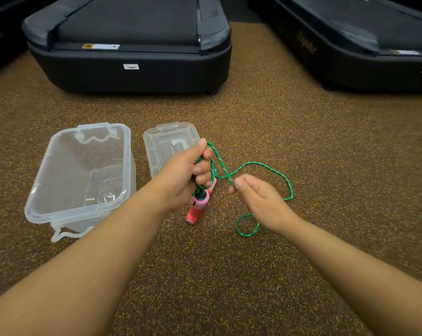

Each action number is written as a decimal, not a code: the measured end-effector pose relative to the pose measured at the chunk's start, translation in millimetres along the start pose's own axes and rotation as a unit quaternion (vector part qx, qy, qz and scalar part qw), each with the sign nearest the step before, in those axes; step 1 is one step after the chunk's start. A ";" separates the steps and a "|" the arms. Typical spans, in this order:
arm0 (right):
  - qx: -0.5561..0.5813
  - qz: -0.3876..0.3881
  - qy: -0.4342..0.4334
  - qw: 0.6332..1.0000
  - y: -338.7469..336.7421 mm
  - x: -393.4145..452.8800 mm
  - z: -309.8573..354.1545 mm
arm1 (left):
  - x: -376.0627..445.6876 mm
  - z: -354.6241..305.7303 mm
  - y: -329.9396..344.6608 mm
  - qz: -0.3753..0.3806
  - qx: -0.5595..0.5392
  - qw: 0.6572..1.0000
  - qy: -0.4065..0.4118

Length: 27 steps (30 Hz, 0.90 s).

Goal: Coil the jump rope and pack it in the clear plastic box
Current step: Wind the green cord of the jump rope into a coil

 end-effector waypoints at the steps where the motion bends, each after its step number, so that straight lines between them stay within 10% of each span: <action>1: -0.003 0.019 0.003 1.000 2.4 -2.8 1.2 | 0.7 -0.1 -1.6 -0.010 -0.013 1.000 0.004; 13: -0.271 0.106 -0.091 0.952 23.4 -25.7 17.7 | 9.6 13.3 -0.8 -0.064 -0.070 0.995 -0.005; 22: -0.086 0.045 -0.088 0.991 4.7 -6.8 50.4 | 7.7 19.9 -6.8 -0.065 0.191 0.979 -0.029; 27: -0.111 -0.049 -0.072 0.990 -23.8 16.0 56.3 | -7.9 15.3 3.4 0.063 0.257 0.963 -0.048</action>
Point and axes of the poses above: each hand's wrist, its own x-axis towards the middle knuckle, its own y-axis out of the palm, z = x × y, the point moved 2 cm from there along x, towards the middle knuckle, and after that the axes turned 5 degrees about -z, right-handed, at the moved point
